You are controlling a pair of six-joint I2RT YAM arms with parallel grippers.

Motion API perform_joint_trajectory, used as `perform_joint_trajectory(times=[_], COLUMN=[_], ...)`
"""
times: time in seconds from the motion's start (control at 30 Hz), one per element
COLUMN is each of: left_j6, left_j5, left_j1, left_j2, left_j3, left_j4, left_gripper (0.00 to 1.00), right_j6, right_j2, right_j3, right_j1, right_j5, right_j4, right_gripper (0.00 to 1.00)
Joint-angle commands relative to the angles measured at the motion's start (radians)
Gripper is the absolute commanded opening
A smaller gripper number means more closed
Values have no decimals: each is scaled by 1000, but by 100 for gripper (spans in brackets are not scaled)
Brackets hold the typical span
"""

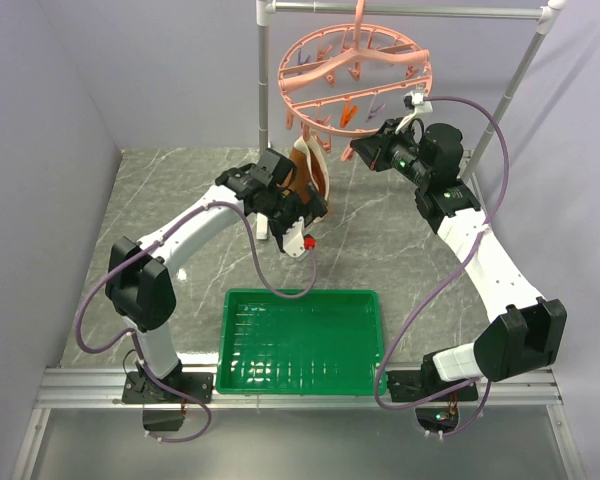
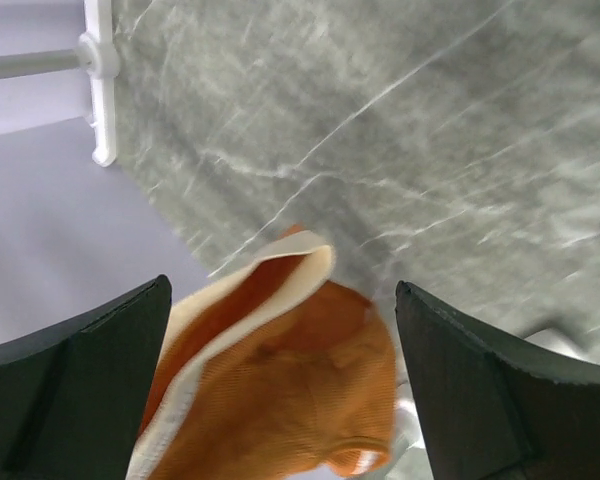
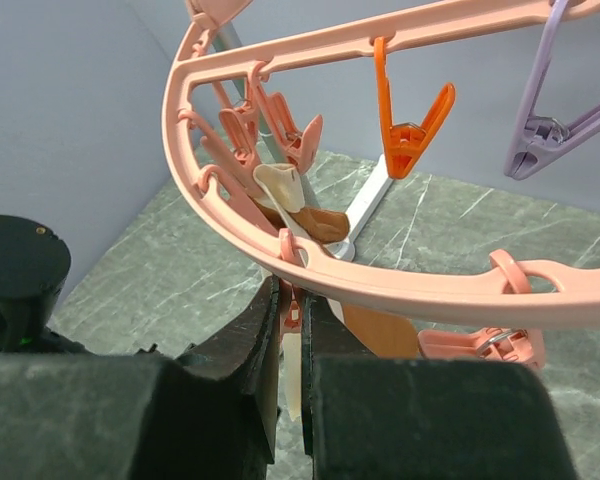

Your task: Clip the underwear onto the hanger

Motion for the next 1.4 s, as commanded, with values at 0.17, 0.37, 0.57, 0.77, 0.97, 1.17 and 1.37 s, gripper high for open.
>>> perform_joint_trajectory(times=[0.17,0.37,0.57,0.77,0.97,1.17,1.37], left_j6=[167,191,213,240,222,191,231], left_j5=[-153,-153,-131,-108,-104,-85,-49], left_j1=[-17,-3,6,8,6,11,20], left_j2=[-13,48,84,94,64,50,32], left_j3=[-68,-59,-44,-22,-68,-59,-82], left_j4=[214,286,340,329,401,394,417], left_gripper=[99,99,99,99,99,99,99], right_j6=[12,22,22,17,22,31,39], right_j2=[2,5,7,11,17,24,37], right_j3=[33,33,28,29,33,34,45], right_j1=[-8,-7,-8,-8,-15,-19,-19], right_j5=[-33,-38,-38,-39,-47,-53,-55], right_j4=[58,68,69,69,71,81,86], right_gripper=[0,0,0,0,0,0,0])
